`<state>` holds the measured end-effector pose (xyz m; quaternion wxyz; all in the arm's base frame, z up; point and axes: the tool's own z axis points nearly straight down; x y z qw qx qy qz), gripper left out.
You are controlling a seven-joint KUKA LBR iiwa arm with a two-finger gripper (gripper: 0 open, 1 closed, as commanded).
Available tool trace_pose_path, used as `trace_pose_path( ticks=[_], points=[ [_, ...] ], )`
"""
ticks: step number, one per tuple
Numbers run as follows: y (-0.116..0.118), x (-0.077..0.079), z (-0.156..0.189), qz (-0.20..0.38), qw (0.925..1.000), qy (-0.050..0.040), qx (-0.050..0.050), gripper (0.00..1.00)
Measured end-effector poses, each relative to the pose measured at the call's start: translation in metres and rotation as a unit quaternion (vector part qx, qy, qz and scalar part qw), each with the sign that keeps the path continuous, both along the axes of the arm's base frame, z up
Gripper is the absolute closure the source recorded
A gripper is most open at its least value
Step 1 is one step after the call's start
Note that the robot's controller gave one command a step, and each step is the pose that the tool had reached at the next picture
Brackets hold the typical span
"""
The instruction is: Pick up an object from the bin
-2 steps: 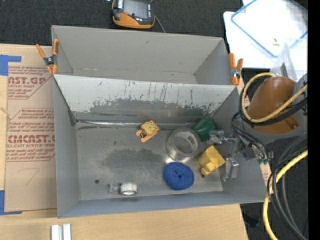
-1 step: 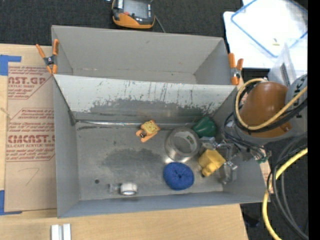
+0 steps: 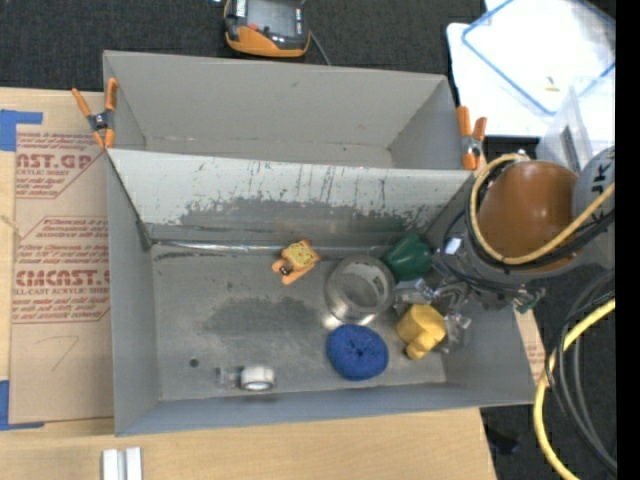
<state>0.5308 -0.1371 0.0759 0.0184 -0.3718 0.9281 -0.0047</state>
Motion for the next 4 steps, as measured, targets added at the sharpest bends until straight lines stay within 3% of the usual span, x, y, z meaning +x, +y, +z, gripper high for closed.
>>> trace_pose_path(
  ticks=[1, 2, 4],
  points=[
    [0.000, 0.000, 0.000, 0.000, 1.0000, 0.0000, 0.000, 1.00],
    [0.001, -0.004, 0.012, 0.003, 1.0000, 0.0070, 0.000, 1.00],
    [-0.001, -0.004, 0.059, 0.001, 1.0000, 0.0052, -0.001, 1.00]
  ],
)
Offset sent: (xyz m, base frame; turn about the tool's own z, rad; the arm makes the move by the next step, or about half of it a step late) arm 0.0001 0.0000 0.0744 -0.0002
